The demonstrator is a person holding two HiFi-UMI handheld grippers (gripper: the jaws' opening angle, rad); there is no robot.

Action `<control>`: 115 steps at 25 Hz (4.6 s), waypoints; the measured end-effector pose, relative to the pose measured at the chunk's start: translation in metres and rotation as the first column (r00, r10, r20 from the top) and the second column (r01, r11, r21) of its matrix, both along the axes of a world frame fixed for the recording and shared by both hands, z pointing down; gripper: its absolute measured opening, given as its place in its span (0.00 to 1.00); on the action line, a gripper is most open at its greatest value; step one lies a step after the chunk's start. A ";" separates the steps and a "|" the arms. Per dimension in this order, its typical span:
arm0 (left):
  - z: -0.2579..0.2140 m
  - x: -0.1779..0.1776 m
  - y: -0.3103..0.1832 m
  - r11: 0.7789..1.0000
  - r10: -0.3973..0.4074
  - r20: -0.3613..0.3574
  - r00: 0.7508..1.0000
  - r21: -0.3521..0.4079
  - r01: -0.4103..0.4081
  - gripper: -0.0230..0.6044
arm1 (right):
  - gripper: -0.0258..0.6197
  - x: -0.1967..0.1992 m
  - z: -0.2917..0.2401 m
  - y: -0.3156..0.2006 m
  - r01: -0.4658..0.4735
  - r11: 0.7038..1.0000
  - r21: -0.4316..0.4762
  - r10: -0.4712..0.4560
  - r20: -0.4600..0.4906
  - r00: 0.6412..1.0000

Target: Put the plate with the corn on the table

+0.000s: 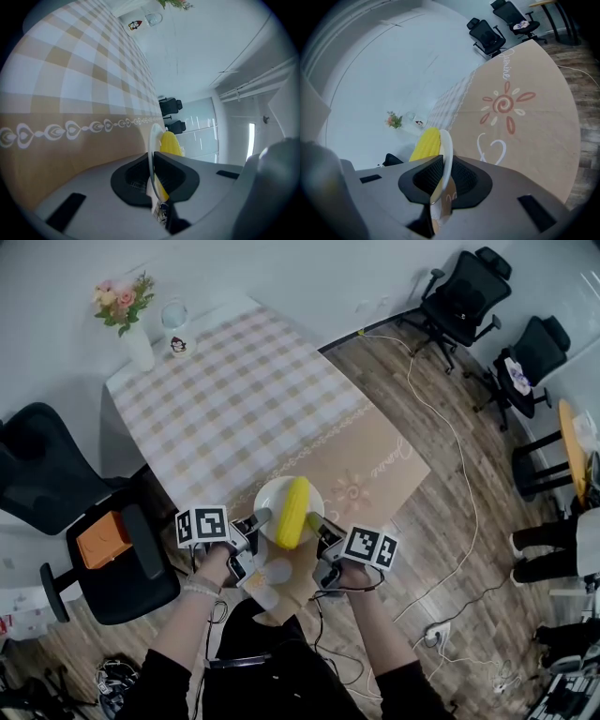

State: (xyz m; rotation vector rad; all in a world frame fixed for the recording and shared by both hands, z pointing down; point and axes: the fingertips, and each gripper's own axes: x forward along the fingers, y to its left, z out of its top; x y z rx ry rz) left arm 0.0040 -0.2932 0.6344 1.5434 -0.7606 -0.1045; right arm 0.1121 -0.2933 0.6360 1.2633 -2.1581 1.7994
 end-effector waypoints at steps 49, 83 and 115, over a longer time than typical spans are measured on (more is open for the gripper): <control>0.037 -0.001 -0.017 0.997 -0.038 0.093 0.995 -0.067 0.045 0.08 | 0.17 0.020 0.041 -0.001 0.171 0.978 -0.119 -0.191 -0.188 0.963; 0.023 -0.031 -0.022 0.985 0.159 0.141 0.977 -0.083 -0.148 0.38 | 0.13 -0.010 0.036 -0.032 0.101 0.993 -0.066 -0.114 -0.243 0.963; -0.145 0.007 0.041 0.757 -0.095 0.565 0.820 0.576 -0.310 0.06 | 0.11 0.041 -0.127 0.032 0.232 0.817 0.528 0.113 -0.540 0.834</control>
